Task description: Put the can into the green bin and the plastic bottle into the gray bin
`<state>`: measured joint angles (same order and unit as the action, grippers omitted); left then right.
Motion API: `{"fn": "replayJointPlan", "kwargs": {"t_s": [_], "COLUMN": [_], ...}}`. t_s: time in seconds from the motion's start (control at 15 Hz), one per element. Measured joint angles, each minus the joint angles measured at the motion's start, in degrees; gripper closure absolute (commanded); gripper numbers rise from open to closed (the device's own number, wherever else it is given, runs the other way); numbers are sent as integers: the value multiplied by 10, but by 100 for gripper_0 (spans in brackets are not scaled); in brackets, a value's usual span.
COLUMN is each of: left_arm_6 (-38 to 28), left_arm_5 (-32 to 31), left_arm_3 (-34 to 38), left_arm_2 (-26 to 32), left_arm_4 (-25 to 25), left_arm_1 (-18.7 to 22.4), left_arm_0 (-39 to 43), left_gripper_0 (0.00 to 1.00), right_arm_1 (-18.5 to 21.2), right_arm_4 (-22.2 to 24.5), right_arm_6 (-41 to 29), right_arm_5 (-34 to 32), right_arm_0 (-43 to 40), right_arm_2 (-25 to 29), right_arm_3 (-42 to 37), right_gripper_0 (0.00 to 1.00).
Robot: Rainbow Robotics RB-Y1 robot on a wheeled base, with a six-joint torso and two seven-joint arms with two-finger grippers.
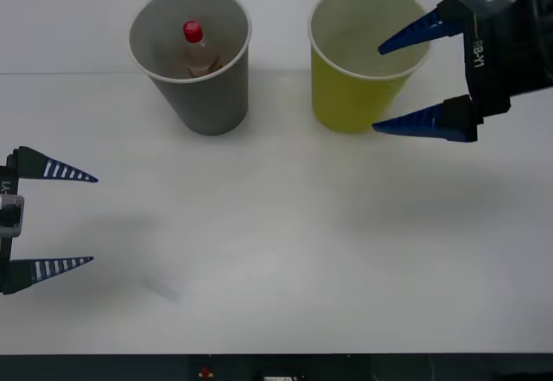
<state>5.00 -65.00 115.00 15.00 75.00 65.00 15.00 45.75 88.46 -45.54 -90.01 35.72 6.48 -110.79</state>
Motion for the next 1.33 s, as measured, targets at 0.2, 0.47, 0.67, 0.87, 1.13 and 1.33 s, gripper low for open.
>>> {"fn": "replayJointPlan", "kwargs": {"t_s": [0.2,0.47,0.67,0.87,1.13,1.33], "left_arm_6": [0,0,0,0,0,0], "left_arm_5": [0,0,0,0,0,0], "left_arm_3": [0,0,0,0,0,0], "left_arm_2": [0,0,0,0,0,0], "left_arm_4": [0,0,0,0,0,0], "left_arm_1": [0,0,0,0,0,0], "left_arm_0": [0,0,0,0,0,0], "left_gripper_0": [0,0,0,0,0,0], "right_arm_1": [31,64,78,84,86,86], "right_arm_4": [-44,-73,-84,-87,-93,-99], "right_arm_6": [60,118,162,198,207,207], "right_arm_5": [0,0,0,0,0,0], "right_arm_0": [-76,-173,-228,-268,-282,-283], "right_arm_2": [47,100,131,154,165,169], "right_arm_3": [-19,-37,-37,-37,-37,-34], "right_gripper_0": [0,0,0,0,0,0]}}
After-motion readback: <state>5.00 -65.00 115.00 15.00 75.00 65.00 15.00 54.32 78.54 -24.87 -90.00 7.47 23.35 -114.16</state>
